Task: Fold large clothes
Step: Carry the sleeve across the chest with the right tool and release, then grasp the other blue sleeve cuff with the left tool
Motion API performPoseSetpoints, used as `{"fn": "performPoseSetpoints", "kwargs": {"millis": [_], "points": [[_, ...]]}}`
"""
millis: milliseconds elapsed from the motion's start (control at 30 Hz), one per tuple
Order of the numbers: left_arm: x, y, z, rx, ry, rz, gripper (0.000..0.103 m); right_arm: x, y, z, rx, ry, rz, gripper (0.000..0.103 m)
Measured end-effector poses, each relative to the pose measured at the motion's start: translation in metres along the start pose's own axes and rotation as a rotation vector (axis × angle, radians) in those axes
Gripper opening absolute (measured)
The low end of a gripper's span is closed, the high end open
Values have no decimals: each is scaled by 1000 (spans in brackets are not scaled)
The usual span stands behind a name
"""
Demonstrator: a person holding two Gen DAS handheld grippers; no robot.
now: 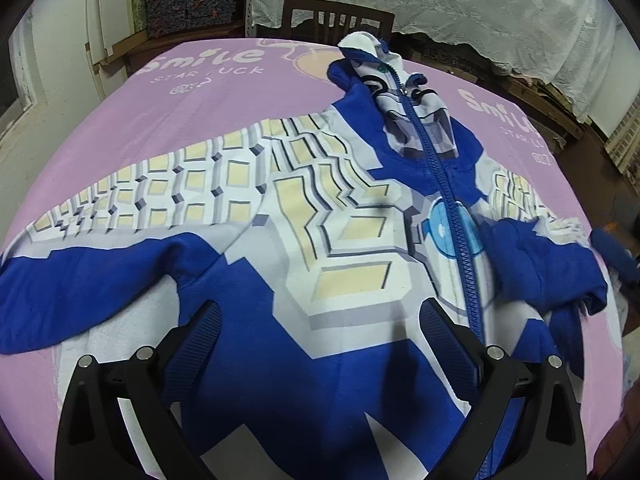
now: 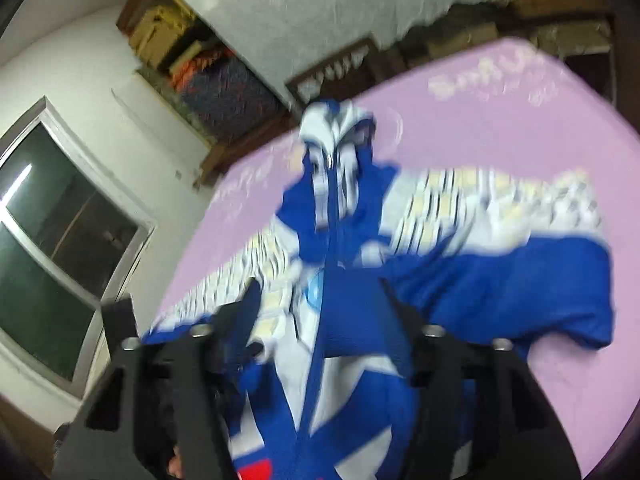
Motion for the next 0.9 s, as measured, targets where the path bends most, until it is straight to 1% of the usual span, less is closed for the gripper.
{"fn": "performPoseSetpoints", "kwargs": {"millis": [33, 100, 133, 167, 200, 233, 267, 367, 400, 467, 500, 600, 667, 700, 733, 800, 900], "points": [[0, -1, 0, 14, 3, -4, 100, -4, -2, -6, 2, -20, 6, 59], [0, -4, -2, 46, 6, -9, 100, -8, -18, -21, 2, -50, 51, 59], [0, -7, -3, 60, 6, -7, 100, -7, -29, -29, 26, -69, 73, 59], [1, -9, -4, 73, 5, -2, 100, -7, -49, -42, 68, -100, 102, 59], [1, -13, -5, 92, 7, 11, 99, -7, -58, -47, 84, -114, 120, 59], [2, -18, -8, 115, 13, 24, 98, -4, -70, -54, 93, -124, 144, 56], [3, -23, -10, 142, 17, 32, 98, -3, -83, -60, 89, -127, 173, 53], [3, -40, -18, 238, 33, 39, 95, 1, -106, -70, 95, -129, 208, 47], [2, -50, -19, 284, 56, 38, 92, 1, -111, -70, 96, -128, 212, 46], [-1, -67, -20, 342, 91, 46, 88, -1, -117, -72, 83, -137, 220, 45], [-3, -75, -20, 363, 106, 51, 87, -1, -118, -74, 72, -149, 225, 45], [-6, -101, -11, 413, 156, 64, 87, 0, -121, -84, 47, -174, 239, 45], [-6, -113, -2, 422, 182, 67, 84, 0, -121, -88, 61, -183, 226, 45], [-6, -116, 2, 425, 193, 64, 81, 0, -121, -89, 73, -189, 219, 45], [-6, -121, 8, 437, 210, 57, 74, 0, -120, -90, 82, -195, 216, 45], [-7, -127, 15, 464, 231, 38, 69, 0, -122, -93, 81, -199, 219, 45], [-9, -133, 20, 445, 223, 52, 69, -1, -124, -96, 45, -196, 254, 45]]}}
Point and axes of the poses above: each gripper's, at about its wrist camera, not at the fingertips, and z roughly the way its jaws point, y to its left, x to its underside, the point moved 6 cm from there along z, roughly the way its jaws point, and after that the axes turned 4 degrees about -y, right-handed, at the moved point
